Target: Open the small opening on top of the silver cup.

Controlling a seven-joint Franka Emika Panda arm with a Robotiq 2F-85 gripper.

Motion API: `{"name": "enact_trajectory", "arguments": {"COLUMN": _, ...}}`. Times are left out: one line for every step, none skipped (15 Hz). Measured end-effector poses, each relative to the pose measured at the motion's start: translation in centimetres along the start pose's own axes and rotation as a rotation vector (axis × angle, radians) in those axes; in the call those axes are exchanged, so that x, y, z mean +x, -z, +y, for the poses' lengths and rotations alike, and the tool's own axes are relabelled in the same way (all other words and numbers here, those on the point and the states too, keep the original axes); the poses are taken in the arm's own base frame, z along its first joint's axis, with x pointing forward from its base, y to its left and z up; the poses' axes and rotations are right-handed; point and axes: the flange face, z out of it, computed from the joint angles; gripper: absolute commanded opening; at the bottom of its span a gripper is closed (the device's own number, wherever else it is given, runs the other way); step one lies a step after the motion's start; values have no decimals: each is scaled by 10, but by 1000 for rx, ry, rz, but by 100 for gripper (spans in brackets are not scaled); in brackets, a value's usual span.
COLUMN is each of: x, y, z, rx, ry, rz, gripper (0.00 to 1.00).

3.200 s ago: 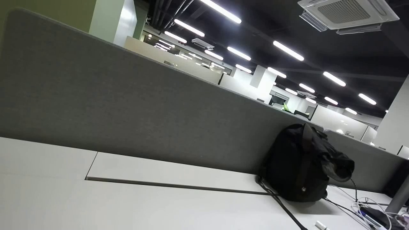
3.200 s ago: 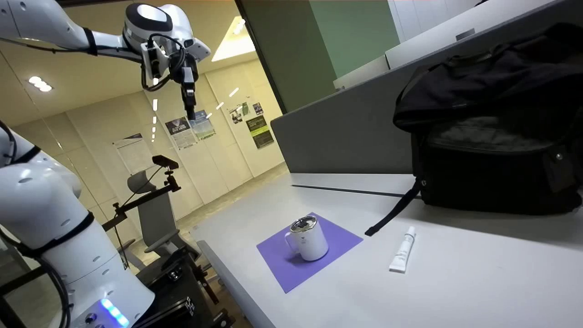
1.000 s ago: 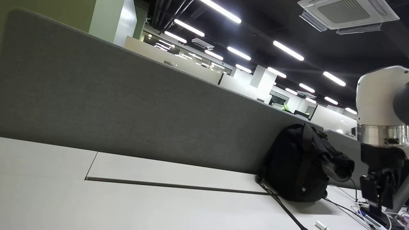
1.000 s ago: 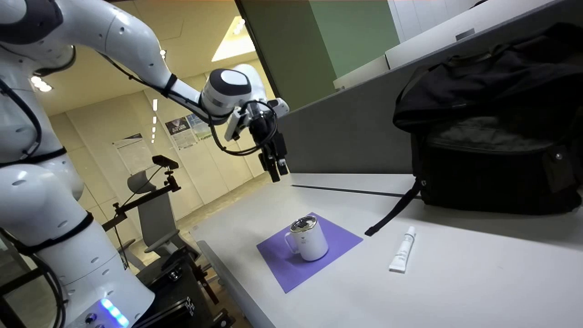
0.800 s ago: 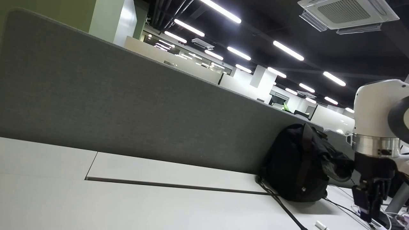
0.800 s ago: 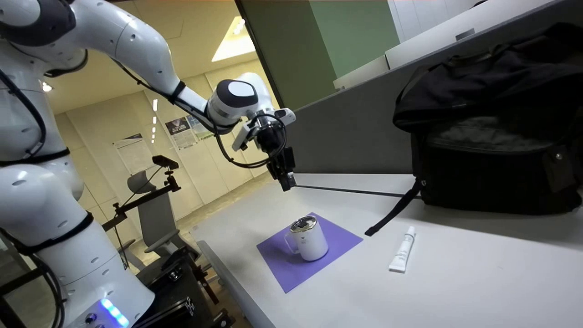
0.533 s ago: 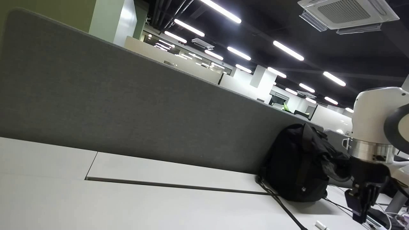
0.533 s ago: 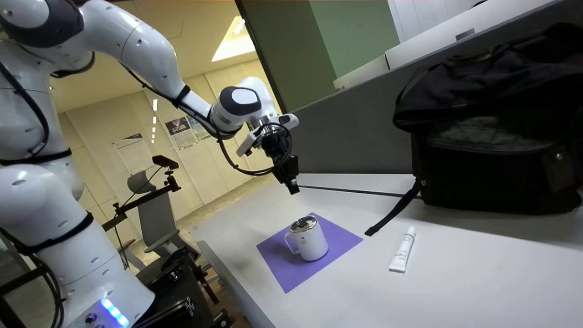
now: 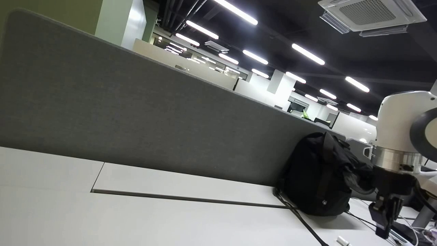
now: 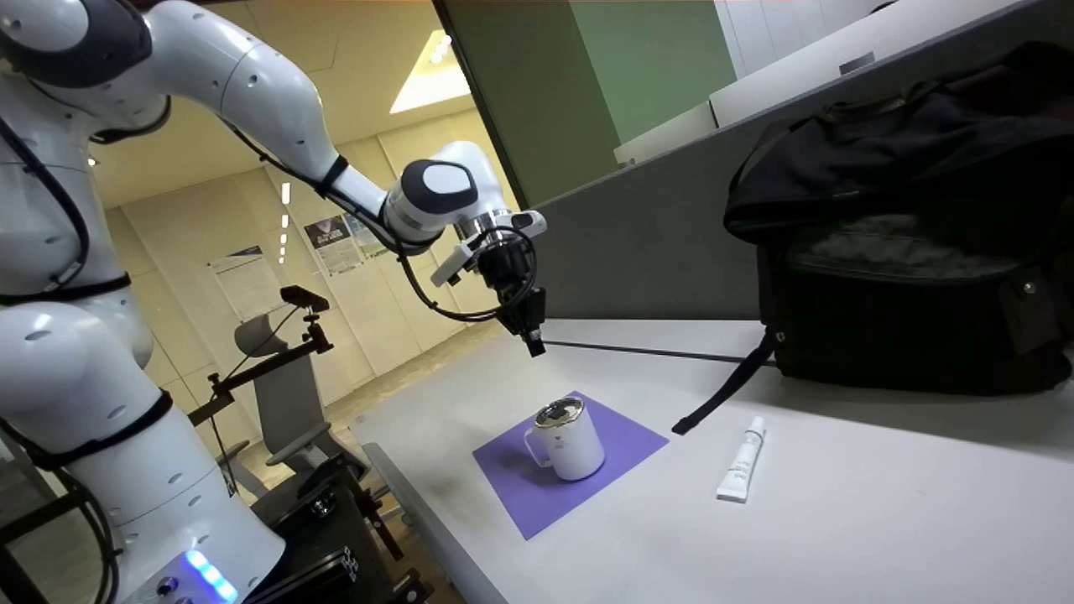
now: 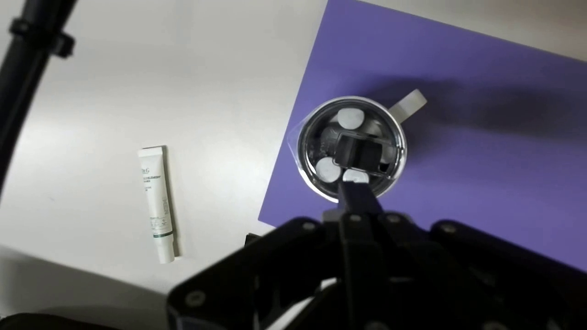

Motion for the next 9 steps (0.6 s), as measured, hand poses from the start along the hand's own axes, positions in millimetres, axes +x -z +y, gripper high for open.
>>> {"name": "enact_trajectory", "arguments": {"x": 0, "y": -1, "z": -1, "rx": 0, "ry": 1, "rz": -1, "gripper": 0}}
{"name": "enact_trajectory", "arguments": {"x": 0, "y": -2, "z": -1, "rx": 0, "ry": 2, "rz": -3, "gripper": 0}}
{"name": "enact_trajectory", "arguments": {"x": 0, "y": -3, "z": -2, "rx": 0, "ry": 3, "rz": -4, "gripper": 0}}
{"name": "enact_trajectory", "arguments": {"x": 0, "y": -3, "z": -2, "rx": 1, "ry": 3, "rz": -4, "gripper": 0}}
{"name": "enact_trajectory", "arguments": {"x": 0, "y": -3, "z": -2, "rx": 0, "ry": 3, "rz": -4, "gripper": 0}}
{"name": "enact_trajectory", "arguments": {"x": 0, "y": -3, "z": -2, "rx": 0, "ry": 3, "rz": -4, "gripper": 0}}
{"name": "enact_trajectory", "arguments": {"x": 0, "y": -3, "z": -2, "rx": 0, "ry": 3, "rz": -4, "gripper": 0}}
{"name": "enact_trajectory", "arguments": {"x": 0, "y": -3, "z": -2, "rx": 0, "ry": 3, "rz": -4, "gripper": 0}}
{"name": "enact_trajectory", "arguments": {"x": 0, "y": -3, "z": -2, "rx": 0, "ry": 3, "rz": -4, "gripper": 0}}
